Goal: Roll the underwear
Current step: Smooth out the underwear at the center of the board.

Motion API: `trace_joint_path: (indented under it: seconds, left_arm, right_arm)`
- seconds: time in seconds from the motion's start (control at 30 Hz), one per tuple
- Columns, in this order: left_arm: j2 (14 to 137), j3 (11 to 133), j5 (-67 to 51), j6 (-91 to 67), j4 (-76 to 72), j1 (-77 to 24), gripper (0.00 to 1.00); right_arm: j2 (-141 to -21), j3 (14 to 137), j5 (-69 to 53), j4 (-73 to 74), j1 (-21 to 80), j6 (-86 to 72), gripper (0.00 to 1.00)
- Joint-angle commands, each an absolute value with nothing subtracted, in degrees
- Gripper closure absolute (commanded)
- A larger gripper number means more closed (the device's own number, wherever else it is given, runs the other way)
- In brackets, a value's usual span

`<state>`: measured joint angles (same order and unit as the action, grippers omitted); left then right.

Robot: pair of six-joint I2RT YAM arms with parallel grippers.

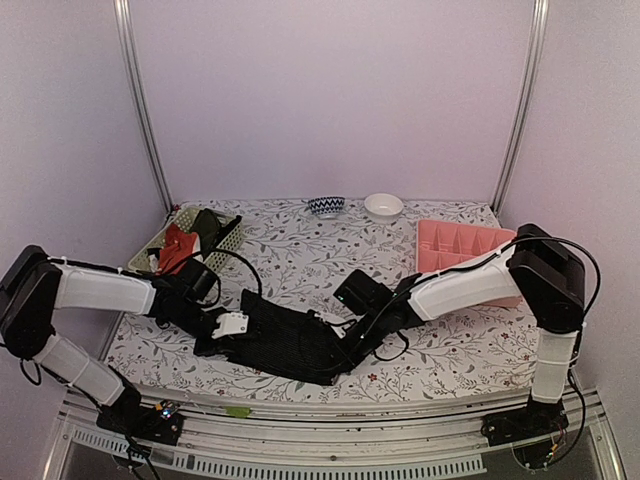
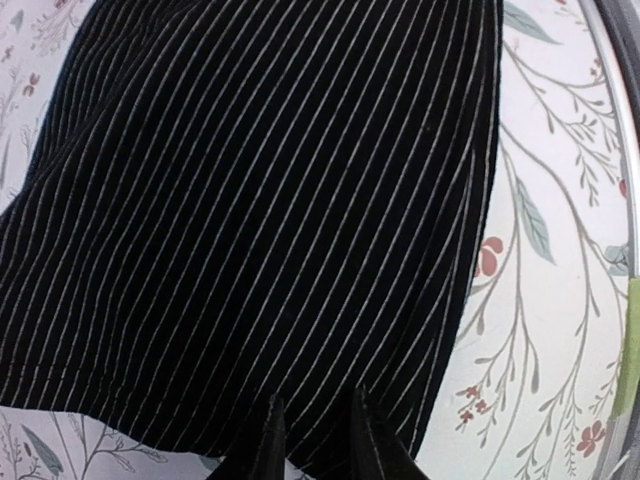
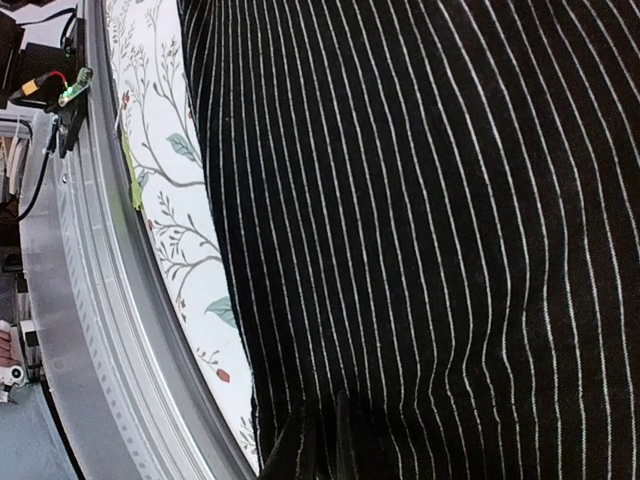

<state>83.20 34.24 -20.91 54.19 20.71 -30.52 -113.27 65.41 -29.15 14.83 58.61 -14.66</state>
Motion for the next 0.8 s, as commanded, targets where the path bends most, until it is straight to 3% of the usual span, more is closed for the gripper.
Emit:
trace_joint_path:
  seconds: [0.0,0.07,0.17,0.27,0.37,0.47,0.5,0.53,0.57,0.67,0.77]
  left_arm:
    - [81.3,33.1,-19.2,53.9,26.1,-31.4,0.73]
    - [79.3,35.0,-21.0,52.6,27.2,-31.5,0.69]
    - [73.0,38.9,-25.0,48.8,28.1,-31.4,0.61]
    - [65.1,41.4,-25.9,43.6,25.4,-31.3,0.37]
    - [58.5,43.2,-23.0,38.9,20.1,-31.1,0.06]
    - [55.9,45.9,-20.6,33.7,15.5,-30.9,0.04]
    - [55.8,46.4,-19.7,30.3,13.4,-31.0,0.04]
    - [56.0,46.4,-18.2,27.1,10.3,-31.0,0.04]
    - [56.6,46.6,-16.8,24.4,7.8,-31.0,0.04]
    - [62.7,53.7,-18.6,22.7,12.2,-31.1,0.04]
    - [74.4,64.6,-27.0,23.5,25.3,-30.0,0.04]
  right_arm:
    - [-114.0,61.9,-20.4,28.2,59.5,-11.0,0.86]
    - [-113.3,64.1,-18.5,29.9,59.5,-9.9,0.82]
    - [-108.8,67.9,-15.4,30.6,59.5,-9.2,0.69]
    - [-102.8,71.4,-11.2,30.3,59.5,-9.5,0.58]
    - [-96.4,73.6,-6.6,29.8,59.5,-9.9,0.43]
    - [-89.8,73.0,-0.4,27.0,59.5,-11.0,0.28]
    - [-87.6,71.8,2.8,24.4,59.5,-12.0,0.21]
    - [-85.2,70.1,5.5,20.8,59.5,-12.7,0.05]
    - [-83.1,67.5,8.1,17.4,59.5,-14.3,0.00]
    - [-79.4,62.5,10.9,7.4,58.3,-19.1,0.01]
    - [-82.8,65.2,-1.0,7.1,53.8,-22.7,0.01]
